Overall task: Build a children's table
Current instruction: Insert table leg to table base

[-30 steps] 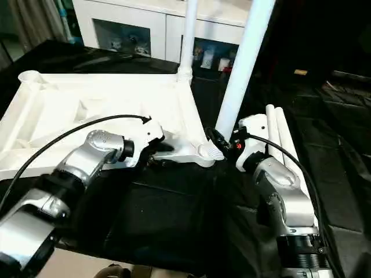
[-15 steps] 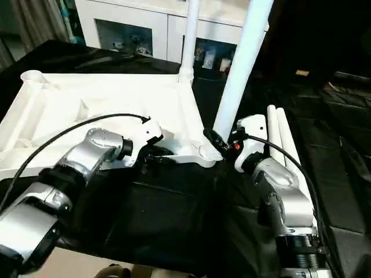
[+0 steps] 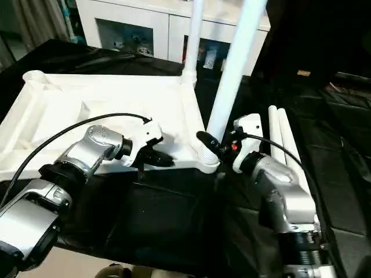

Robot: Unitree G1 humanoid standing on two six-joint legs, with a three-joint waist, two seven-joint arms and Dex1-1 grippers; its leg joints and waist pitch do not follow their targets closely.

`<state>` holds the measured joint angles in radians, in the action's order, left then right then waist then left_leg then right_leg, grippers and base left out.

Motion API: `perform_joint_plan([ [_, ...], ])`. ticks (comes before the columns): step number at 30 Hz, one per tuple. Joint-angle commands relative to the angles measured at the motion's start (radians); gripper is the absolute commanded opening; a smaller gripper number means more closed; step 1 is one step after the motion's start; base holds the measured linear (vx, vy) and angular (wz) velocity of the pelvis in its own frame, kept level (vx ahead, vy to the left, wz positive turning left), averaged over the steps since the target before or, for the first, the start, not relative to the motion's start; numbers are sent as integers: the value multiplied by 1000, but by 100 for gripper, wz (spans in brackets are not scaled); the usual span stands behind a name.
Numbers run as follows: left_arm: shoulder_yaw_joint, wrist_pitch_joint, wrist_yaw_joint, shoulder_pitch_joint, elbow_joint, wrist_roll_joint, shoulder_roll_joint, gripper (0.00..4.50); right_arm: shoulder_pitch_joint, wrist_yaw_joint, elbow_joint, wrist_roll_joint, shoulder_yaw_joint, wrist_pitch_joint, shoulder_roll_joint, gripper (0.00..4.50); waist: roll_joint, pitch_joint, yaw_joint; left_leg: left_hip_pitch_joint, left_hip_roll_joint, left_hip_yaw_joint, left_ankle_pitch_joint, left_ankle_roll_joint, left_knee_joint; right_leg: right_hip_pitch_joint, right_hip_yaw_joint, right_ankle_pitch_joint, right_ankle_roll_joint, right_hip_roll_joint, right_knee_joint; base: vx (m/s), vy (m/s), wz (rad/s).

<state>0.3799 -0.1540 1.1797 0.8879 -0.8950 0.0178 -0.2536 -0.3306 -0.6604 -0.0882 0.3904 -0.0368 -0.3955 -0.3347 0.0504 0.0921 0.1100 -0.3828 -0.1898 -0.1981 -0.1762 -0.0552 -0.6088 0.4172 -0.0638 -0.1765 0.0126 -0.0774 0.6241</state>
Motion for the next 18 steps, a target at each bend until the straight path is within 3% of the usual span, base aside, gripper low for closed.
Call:
perform_joint_plan([
  [1, 25, -7, 19, -20, 14, 21, -3, 0, -2, -17, 32, 13, -2, -23, -21, 186, -4, -79, 1, 23, -46, 24, -178, 36, 78, -62, 51, -117, 258, -81, -69, 0, 0, 0],
  [9, 44, 18, 33, -77, 79, 55, -38, 0, 18, -33, 42, 8, 9, -54, -44, 186, -4, -73, -1, 25, -47, 25, -213, 19, 83, -56, 52, -196, 232, -82, -79, 0, 0, 0],
  [12, 27, 7, 15, -72, 74, 45, -31, 56, 11, -31, 35, 13, -1, -54, -44, 186, -4, -73, -1, 25, -47, 25, -212, 16, 83, -55, 52, -196, 228, -81, -79, 0, 0, 0],
  [18, 15, 14, 6, -72, 69, 46, -31, 72, 6, -21, 41, 28, -23, -60, -47, 186, -7, -74, -1, 25, -47, 26, -219, 12, 84, -54, 52, -199, 225, -81, -80, 0, 0, 0],
])
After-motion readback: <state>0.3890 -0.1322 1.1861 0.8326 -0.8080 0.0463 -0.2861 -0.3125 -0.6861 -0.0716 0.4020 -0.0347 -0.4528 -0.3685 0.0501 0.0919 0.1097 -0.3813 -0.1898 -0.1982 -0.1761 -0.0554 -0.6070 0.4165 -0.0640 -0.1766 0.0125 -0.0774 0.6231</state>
